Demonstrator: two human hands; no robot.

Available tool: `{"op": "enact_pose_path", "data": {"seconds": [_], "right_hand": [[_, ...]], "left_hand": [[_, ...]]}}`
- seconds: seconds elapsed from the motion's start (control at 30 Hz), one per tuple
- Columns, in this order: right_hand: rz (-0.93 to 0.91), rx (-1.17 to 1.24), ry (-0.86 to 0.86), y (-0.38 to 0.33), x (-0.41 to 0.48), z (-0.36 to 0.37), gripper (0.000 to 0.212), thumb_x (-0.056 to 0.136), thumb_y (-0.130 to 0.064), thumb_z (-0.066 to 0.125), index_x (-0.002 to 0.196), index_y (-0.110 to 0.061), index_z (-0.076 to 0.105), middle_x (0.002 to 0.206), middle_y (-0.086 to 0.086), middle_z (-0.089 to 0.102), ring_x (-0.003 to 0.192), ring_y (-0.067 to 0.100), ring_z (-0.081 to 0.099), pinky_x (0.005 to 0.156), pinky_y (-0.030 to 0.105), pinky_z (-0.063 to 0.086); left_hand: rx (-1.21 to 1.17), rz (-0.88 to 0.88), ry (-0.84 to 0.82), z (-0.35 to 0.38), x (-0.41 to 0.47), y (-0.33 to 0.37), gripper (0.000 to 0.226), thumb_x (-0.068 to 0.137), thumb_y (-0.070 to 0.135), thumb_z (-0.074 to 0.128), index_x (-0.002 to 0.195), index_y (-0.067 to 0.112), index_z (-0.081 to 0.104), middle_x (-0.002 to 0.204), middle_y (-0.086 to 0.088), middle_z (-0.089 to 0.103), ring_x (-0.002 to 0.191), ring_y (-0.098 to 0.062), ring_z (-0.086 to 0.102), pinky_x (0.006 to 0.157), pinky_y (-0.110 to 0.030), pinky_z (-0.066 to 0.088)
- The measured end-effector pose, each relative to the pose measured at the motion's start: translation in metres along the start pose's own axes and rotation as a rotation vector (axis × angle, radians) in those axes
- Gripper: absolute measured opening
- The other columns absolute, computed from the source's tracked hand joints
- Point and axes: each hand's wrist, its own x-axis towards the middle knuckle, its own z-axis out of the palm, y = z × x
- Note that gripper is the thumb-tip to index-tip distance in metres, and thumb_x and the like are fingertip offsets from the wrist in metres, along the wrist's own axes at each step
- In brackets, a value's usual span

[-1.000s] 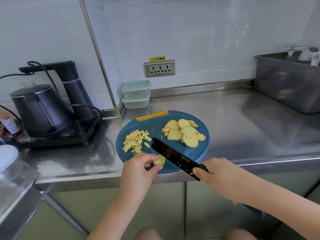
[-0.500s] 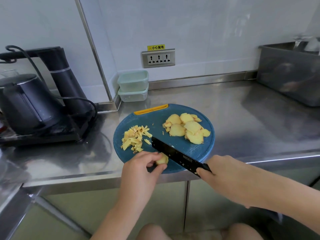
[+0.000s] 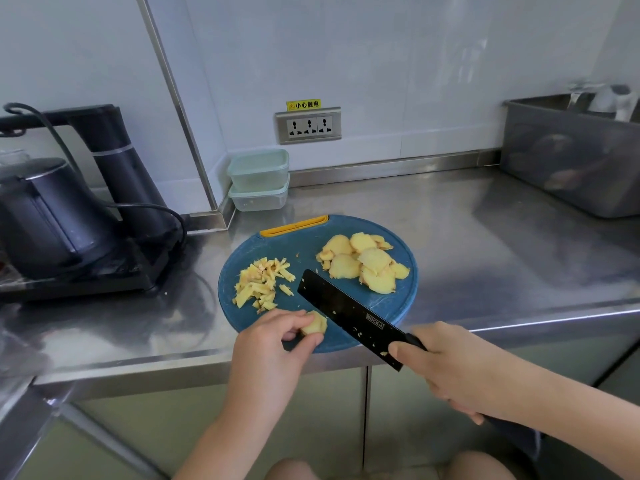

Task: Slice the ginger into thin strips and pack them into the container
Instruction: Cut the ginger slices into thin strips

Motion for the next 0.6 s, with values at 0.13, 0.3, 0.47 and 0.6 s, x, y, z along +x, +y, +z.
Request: {"op": "enact_pose_path", "data": {"seconds": [0.13,0.3,0.47,0.6], "right_hand": [[-0.033,0.031,0.045,-0.001,-0.005,-0.005,0.038,0.098,-0.041,0.043,0.095,-0.006,0.056,0.052,-0.002,0.042,0.026,0.007,0.034,0.035,0.022,0.036],[-0.029,-0.046,0.014,-0.002,-0.003,-0.01,0.038,0.098,-0.044,0.04,0.096,-0.01,0.058,0.055,-0.002,0.045,0.028,0.005,0.037,0.035,0.018,0.036],[0.006,-0.083,-0.009,-0.003,0.001,-0.014,0.039,0.097,-0.046,0.041,0.092,-0.011,0.057,0.053,-0.001,0.047,0.033,0.011,0.044,0.035,0.021,0.039],[0.014,-0.136,-0.024,-0.007,0.001,-0.015,0.038,0.098,-0.045,0.04,0.088,-0.012,0.055,0.054,-0.002,0.047,0.029,0.009,0.042,0.034,0.019,0.038]], "left_hand": [[-0.004,0.004,0.0,0.0,0.0,-0.001,0.03,0.069,0.013,0.082,0.098,0.021,0.075,0.092,0.023,0.064,0.087,0.008,0.059,0.072,0.001,0.041],[-0.005,0.015,0.0,-0.001,0.0,-0.002,0.03,0.068,0.012,0.083,0.096,0.021,0.076,0.092,0.025,0.063,0.09,0.009,0.058,0.073,0.002,0.04],[-0.017,0.018,-0.002,0.0,0.001,-0.004,0.029,0.067,0.012,0.084,0.094,0.022,0.076,0.092,0.024,0.064,0.088,0.008,0.059,0.073,0.001,0.042],[-0.009,0.034,-0.006,0.001,0.001,-0.006,0.03,0.066,0.01,0.084,0.093,0.022,0.077,0.091,0.025,0.064,0.087,0.007,0.059,0.073,0.0,0.042]]}}
